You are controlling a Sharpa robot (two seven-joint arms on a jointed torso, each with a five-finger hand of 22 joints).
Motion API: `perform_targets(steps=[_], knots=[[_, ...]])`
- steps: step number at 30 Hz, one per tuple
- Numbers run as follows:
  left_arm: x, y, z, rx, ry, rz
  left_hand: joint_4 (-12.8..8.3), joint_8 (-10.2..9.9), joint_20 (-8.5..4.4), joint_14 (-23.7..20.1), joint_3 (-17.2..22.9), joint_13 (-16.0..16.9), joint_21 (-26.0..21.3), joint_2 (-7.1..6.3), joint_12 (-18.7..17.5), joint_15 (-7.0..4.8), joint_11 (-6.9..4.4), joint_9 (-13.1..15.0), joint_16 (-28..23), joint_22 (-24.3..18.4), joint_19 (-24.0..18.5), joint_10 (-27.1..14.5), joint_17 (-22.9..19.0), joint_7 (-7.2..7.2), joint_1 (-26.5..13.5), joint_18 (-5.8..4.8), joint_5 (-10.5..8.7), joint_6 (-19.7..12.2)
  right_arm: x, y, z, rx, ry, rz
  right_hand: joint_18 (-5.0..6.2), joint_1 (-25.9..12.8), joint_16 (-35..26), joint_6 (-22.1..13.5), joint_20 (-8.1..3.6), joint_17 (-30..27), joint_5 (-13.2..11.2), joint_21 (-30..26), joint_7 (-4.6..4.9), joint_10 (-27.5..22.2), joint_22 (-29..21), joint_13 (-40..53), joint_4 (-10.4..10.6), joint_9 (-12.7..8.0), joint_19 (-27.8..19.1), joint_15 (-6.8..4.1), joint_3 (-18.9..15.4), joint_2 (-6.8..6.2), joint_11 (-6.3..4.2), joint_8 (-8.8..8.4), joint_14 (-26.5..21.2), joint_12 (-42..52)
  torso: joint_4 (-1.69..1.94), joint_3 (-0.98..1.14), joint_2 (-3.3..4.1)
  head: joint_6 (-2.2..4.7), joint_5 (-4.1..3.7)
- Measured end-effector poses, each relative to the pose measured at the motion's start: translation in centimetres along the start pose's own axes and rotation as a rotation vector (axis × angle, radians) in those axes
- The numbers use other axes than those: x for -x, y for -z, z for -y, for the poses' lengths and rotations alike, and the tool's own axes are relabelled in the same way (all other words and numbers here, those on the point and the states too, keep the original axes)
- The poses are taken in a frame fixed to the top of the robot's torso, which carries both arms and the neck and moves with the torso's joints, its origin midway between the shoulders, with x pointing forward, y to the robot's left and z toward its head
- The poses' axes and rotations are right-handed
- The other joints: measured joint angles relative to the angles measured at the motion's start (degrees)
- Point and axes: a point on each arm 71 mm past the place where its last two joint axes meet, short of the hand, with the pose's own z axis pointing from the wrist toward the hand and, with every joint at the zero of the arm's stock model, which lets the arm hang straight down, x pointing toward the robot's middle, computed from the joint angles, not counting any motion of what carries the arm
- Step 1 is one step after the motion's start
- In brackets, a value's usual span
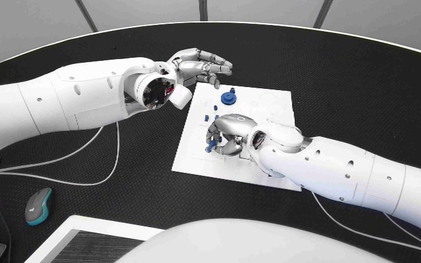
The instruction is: Assemble the parts on the task board
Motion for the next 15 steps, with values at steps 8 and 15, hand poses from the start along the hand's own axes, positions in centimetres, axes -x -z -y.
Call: perform_targets(steps=[8,15], knots=[[-0.04,-0.02,0.00,0.001,0.000,-0.001,0.00,0.00,0.00,0.00,0.00,0.00,0.00,0.00,0.00,0.00,0.00,0.00,0.00,-0.06,0.00,0.00,-0.09,0.00,0.00,0.00,0.00,0.00,0.07,-0.12,-0.47,0.013,-0.001,0.025,0.00,0.07,0.00,-0.01,0.00,0.00,-0.03,0.00,0.00,0.00,0.00,0.00,-0.01,0.00,0.00,0.00,-0.01,0.06,0.00,0.01,0.00,0.00,-0.01,0.01,0.02,0.00,-0.08],[-0.02,-0.02,-0.01,0.002,0.000,-0.001,0.00,0.00,0.00,0.00,0.00,-0.05,0.00,0.00,0.00,0.00,0.00,0.00,0.00,-0.06,0.00,0.00,-0.08,0.00,0.00,0.00,0.00,0.00,0.02,-0.12,-0.71,0.024,-0.003,0.030,0.00,0.07,0.00,-0.03,0.00,0.02,-0.06,0.00,0.00,0.00,0.03,0.02,-0.08,0.01,0.00,0.00,-0.08,0.06,0.00,0.01,0.00,0.00,0.01,-0.01,0.01,0.00,-0.05]])
